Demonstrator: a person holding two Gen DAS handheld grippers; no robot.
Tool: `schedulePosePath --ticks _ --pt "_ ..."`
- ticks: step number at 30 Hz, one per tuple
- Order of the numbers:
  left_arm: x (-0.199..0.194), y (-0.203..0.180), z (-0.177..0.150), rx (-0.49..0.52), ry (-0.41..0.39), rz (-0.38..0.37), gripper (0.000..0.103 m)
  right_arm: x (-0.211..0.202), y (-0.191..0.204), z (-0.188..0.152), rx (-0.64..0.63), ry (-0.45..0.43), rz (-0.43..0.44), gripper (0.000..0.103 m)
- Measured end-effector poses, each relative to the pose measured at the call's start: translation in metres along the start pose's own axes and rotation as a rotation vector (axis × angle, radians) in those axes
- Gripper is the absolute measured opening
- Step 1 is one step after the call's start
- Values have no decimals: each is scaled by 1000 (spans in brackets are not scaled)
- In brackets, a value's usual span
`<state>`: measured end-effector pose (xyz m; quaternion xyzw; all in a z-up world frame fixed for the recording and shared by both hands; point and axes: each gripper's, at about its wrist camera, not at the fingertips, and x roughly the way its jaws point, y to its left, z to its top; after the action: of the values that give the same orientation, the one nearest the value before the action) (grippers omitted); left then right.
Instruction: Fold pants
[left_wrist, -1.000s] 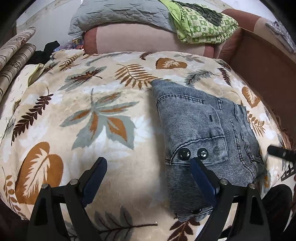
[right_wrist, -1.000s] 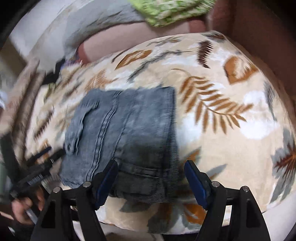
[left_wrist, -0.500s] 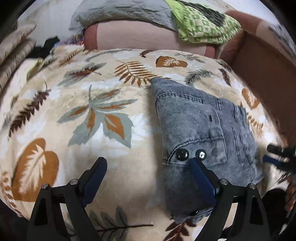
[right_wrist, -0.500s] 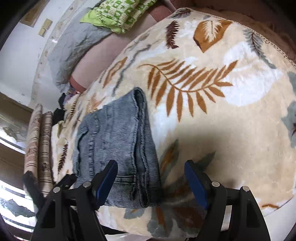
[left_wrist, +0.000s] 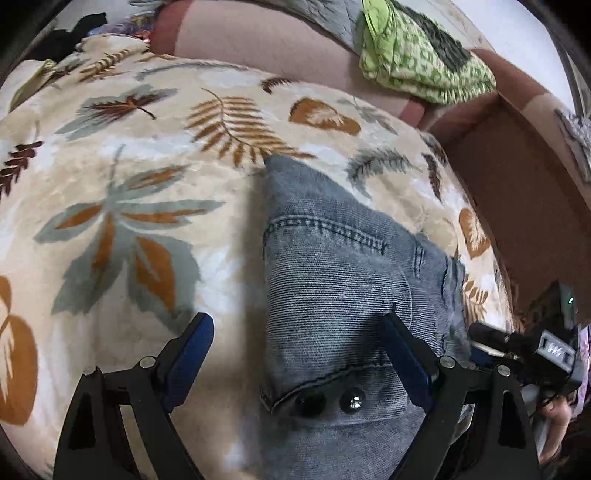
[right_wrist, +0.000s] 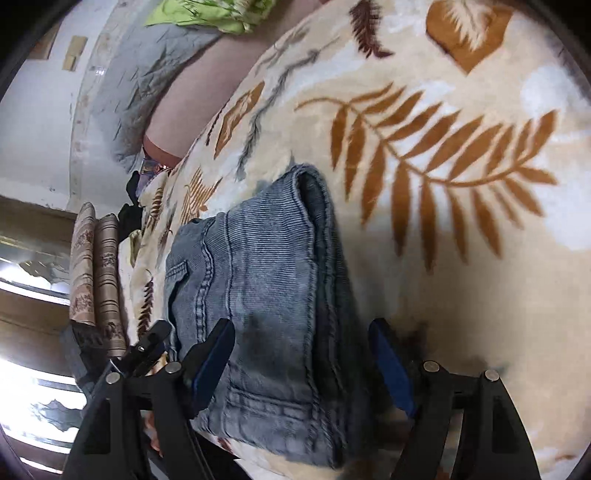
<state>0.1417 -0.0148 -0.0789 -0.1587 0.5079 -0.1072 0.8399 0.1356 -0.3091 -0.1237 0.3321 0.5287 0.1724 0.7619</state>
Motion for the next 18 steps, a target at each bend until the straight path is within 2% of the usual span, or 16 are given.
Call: schedulePosePath --ticks 2,5,7,8,10,11,12,14,16,18 --pt "7 2 0 -8 19 -3 92 5 11 -1 -32 31 50 79" --pt "10 5 0 -16 26 -41 90 5 15 0 -64 32 38 79" --pt "11 1 -1 1 19 -40 79 4 0 5 -2 9 1 77" --pt "12 -1 -1 12 22 -44 77 5 -7 7 38 1 32 76" --pt "12 -4 -1 28 18 -45 71 9 -1 8 11 10 40 77" --pt "12 -5 -1 37 17 -41 69 10 4 7 -11 18 44 73" --pt "13 -8 -1 50 20 -43 60 11 11 5 -43 22 26 70" --pt "13 -11 -2 72 16 -25 54 14 17 5 -83 19 -30 48" --pt "12 -14 -3 90 8 -11 51 14 13 6 -67 19 -33 38" --pt "11 -16 -4 103 3 2 47 15 13 4 -68 15 -36 36"
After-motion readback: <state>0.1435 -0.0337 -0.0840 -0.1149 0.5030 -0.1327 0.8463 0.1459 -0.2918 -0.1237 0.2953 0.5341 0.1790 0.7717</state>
